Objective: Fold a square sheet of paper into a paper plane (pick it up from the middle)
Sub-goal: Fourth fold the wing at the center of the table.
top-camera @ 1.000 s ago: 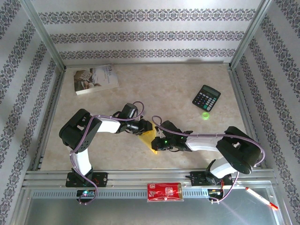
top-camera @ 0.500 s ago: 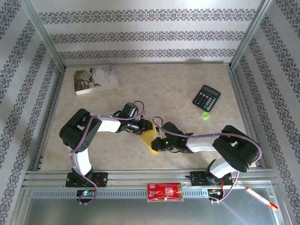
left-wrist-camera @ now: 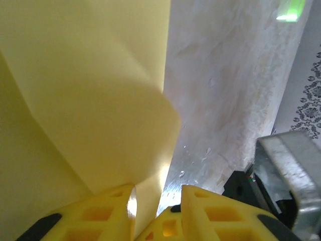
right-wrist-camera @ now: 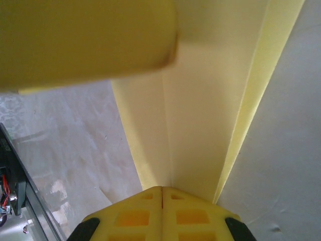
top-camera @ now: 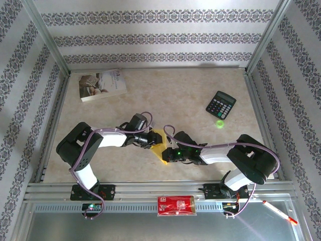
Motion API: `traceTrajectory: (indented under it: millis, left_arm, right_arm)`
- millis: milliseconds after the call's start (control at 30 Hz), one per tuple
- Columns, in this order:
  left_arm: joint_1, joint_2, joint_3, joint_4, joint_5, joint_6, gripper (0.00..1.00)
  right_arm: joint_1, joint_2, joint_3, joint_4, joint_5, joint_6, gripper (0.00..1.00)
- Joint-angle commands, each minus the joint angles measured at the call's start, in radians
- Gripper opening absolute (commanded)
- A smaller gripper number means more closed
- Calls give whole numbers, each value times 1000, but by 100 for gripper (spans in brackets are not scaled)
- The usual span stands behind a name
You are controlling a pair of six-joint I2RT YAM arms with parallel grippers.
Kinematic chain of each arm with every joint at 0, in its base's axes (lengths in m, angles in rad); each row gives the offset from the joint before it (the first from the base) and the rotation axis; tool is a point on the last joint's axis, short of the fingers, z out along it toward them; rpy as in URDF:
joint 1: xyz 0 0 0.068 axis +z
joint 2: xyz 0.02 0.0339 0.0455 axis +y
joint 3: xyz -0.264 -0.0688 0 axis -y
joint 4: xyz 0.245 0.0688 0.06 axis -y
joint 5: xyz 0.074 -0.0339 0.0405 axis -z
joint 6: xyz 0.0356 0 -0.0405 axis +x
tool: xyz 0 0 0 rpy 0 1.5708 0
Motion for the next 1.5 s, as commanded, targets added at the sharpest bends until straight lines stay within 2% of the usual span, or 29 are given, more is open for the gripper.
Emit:
traceTrajectory:
  millis: [0, 167, 400, 967, 1467]
  left_arm:
    - [-28, 19, -2, 31, 5, -35, 24]
    - [-26, 68, 13, -5, -14, -20, 15]
    - [12, 102, 17, 3, -20, -12, 11]
    - [139, 151, 70, -9, 0, 49, 13]
    - [233, 220, 186, -70, -45, 101, 13]
  right_arm:
    - [-4, 59, -35, -99, 38, 6, 0]
    - [-3, 62, -34, -125, 40, 21, 0]
    - [-3, 87, -42, -179, 33, 45, 0]
    - [-3, 117, -50, -263, 25, 54, 0]
    - [-3, 121, -44, -282, 30, 40, 0]
